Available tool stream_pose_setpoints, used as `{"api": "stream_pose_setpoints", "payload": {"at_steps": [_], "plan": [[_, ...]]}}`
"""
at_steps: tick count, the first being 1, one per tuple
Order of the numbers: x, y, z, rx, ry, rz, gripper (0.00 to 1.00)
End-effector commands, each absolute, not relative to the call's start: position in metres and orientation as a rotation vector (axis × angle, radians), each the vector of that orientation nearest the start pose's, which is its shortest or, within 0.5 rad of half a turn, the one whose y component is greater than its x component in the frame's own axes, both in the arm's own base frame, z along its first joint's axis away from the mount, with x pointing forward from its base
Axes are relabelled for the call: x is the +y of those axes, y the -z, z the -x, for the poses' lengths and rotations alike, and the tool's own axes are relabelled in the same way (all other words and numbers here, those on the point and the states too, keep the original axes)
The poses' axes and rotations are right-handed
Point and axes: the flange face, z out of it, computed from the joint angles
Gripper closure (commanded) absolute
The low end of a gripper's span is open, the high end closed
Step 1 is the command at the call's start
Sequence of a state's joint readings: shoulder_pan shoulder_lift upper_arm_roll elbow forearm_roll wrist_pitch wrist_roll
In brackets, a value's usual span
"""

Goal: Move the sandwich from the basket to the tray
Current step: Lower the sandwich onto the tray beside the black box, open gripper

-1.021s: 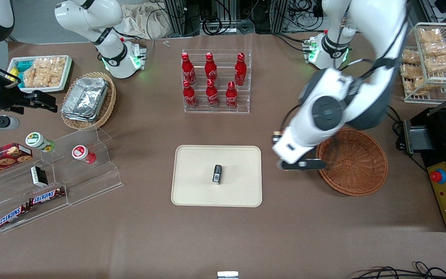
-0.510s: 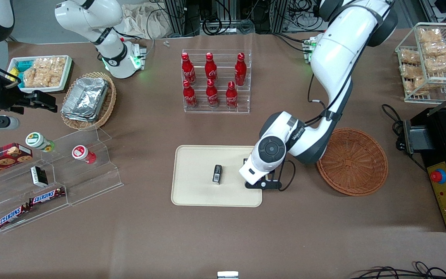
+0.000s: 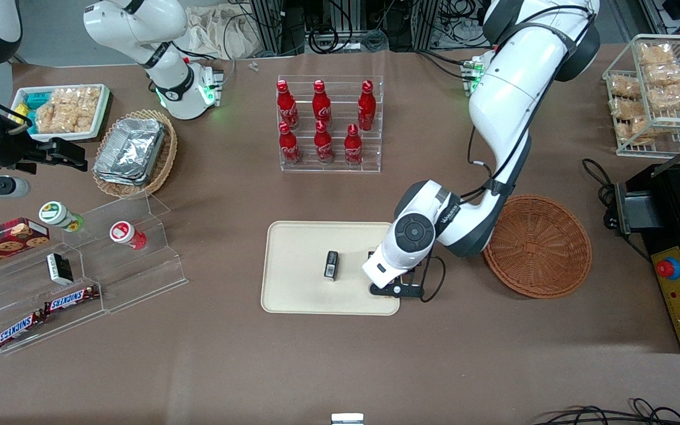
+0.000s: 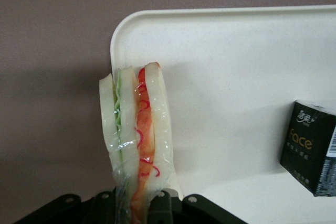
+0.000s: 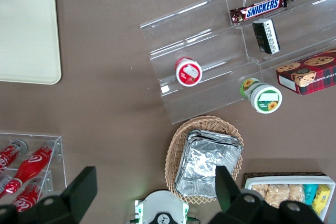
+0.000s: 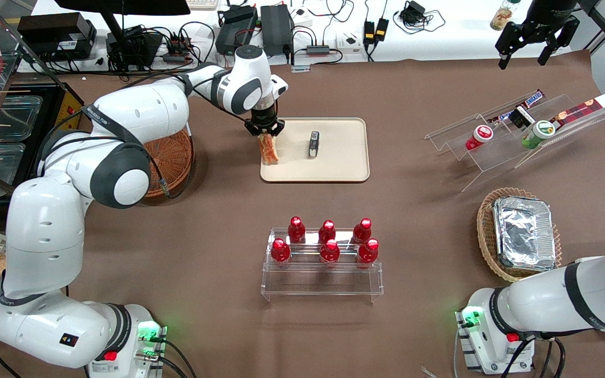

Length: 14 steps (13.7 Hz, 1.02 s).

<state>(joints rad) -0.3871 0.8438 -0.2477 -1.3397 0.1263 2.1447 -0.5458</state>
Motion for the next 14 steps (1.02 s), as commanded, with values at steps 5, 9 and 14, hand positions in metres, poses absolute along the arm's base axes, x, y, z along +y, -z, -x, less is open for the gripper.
{"api": "stream_pose_setpoints", "payload": {"at_steps": [5, 9, 14], "plan": [[-0.418, -0.213, -0.619, 0.175, -0.046, 3.204, 0.4], [-0.42, -0.215, -0.618, 0.182, -0.043, 3.203, 0.28], [-0.422, -0.244, -0.616, 0.176, -0.017, 3.201, 0.0]]}}
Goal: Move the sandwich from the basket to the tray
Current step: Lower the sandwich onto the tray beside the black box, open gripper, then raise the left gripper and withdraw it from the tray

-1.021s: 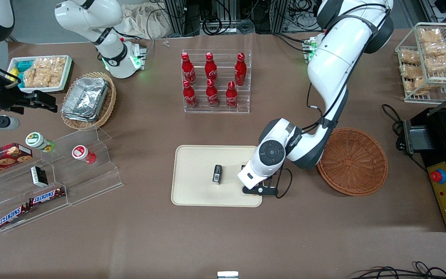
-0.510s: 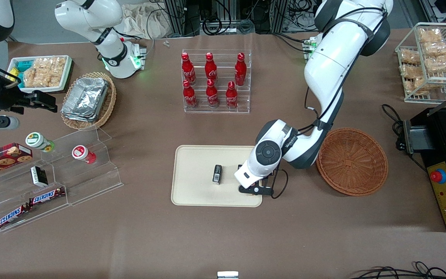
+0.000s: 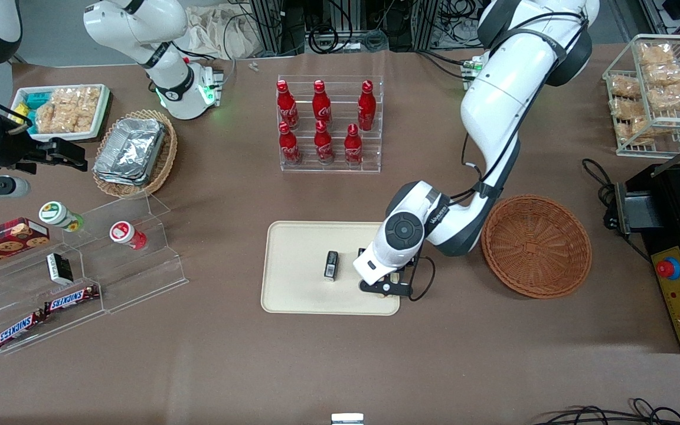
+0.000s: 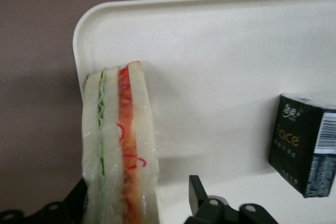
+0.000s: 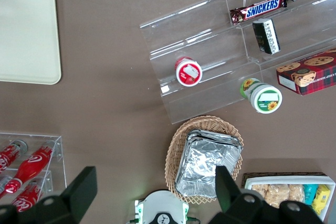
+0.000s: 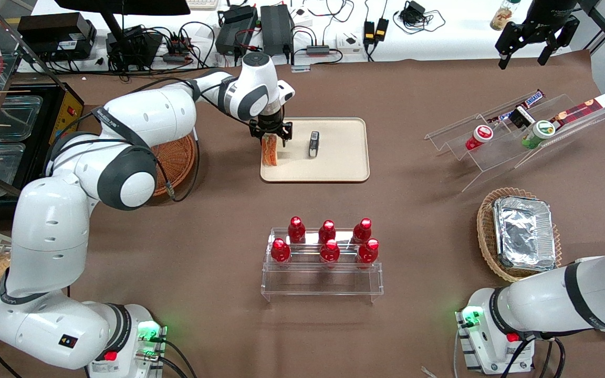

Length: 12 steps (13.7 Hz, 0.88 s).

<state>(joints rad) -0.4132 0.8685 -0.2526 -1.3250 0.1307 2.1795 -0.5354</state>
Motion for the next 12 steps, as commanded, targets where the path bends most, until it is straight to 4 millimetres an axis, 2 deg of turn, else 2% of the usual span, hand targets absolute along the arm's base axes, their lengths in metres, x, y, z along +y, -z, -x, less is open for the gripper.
{"api": "stream_pose_setpoints", "payload": {"at_steps": [1, 4, 7, 9, 11, 12], "plan": [[-0.418, -0.265, -0.617, 0.128, -0.018, 3.194, 0.0], [-0.401, -0.342, -0.615, 0.065, -0.017, 3.159, 0.0], [-0.35, -0.417, -0.614, -0.013, -0.007, 3.133, 0.0], [-0.304, -0.446, -0.601, -0.074, 0.015, 3.114, 0.0], [-0.275, -0.463, -0.575, -0.075, 0.03, 3.085, 0.0], [-0.256, -0.471, -0.569, -0.064, 0.035, 3.076, 0.0]]}}
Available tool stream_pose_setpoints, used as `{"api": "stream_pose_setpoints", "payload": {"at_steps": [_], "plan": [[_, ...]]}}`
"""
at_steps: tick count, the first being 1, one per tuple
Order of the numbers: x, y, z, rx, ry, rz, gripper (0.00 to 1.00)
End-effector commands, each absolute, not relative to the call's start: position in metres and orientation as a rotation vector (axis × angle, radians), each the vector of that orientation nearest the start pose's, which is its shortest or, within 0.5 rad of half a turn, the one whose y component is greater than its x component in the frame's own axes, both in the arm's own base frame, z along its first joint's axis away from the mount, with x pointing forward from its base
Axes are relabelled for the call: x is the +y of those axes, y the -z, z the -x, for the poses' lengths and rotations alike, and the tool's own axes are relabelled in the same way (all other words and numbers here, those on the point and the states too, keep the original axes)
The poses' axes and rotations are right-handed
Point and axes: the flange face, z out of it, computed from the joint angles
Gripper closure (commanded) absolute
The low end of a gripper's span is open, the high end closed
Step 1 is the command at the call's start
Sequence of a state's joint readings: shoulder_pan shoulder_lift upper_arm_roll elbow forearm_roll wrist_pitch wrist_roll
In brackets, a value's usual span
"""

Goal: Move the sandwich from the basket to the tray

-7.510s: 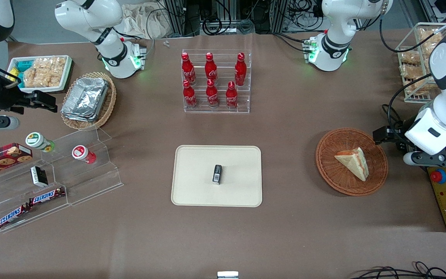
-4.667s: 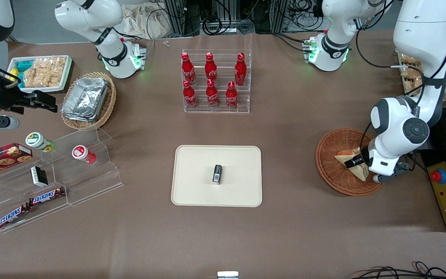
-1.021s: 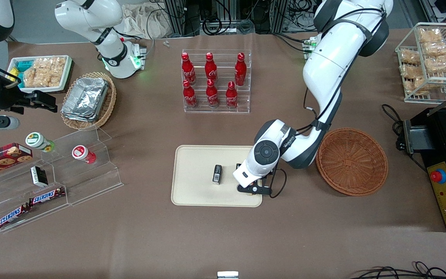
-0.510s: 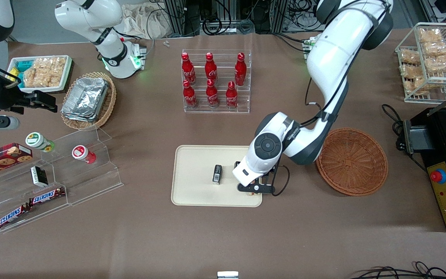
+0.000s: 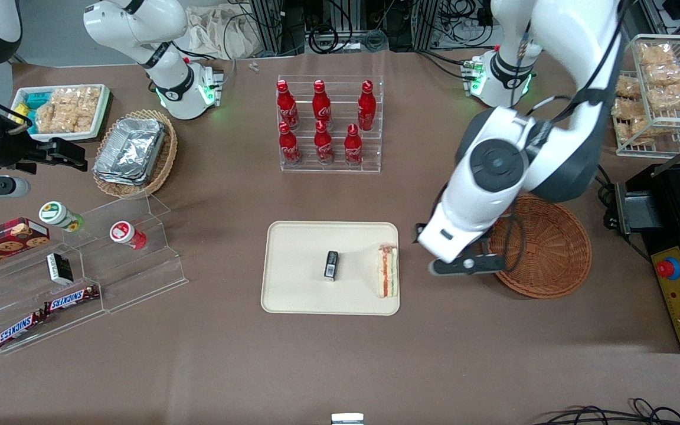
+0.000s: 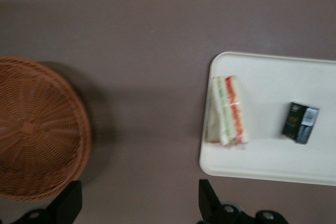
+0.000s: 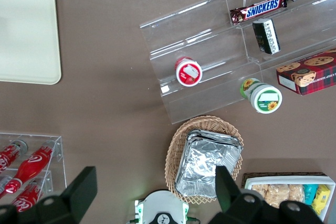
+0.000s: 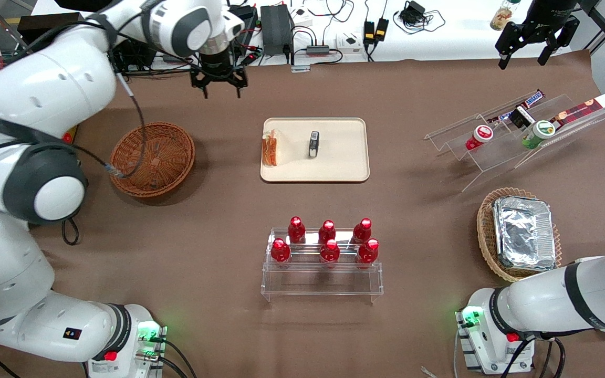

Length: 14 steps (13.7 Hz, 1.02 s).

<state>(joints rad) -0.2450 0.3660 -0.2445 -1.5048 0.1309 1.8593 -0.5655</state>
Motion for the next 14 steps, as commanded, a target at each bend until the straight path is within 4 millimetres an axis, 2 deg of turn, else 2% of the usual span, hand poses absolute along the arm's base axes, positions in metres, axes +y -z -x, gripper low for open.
{"api": "stream_pose_setpoints", "payload": {"at_steps": [1, 4, 7, 9, 12, 14], "plan": [[-0.231, -0.477, -0.566, -0.056, 0.035, 3.068, 0.0], [-0.174, -0.494, -0.563, -0.005, 0.005, 3.108, 0.0], [-0.11, -0.516, -0.58, 0.118, -0.02, 3.139, 0.0], [-0.08, -0.524, -0.595, 0.082, -0.015, 3.149, 0.0], [-0.073, -0.535, -0.606, 0.053, 0.03, 3.149, 0.0], [-0.076, -0.516, -0.612, 0.061, -0.02, 3.143, 0.0]]}}
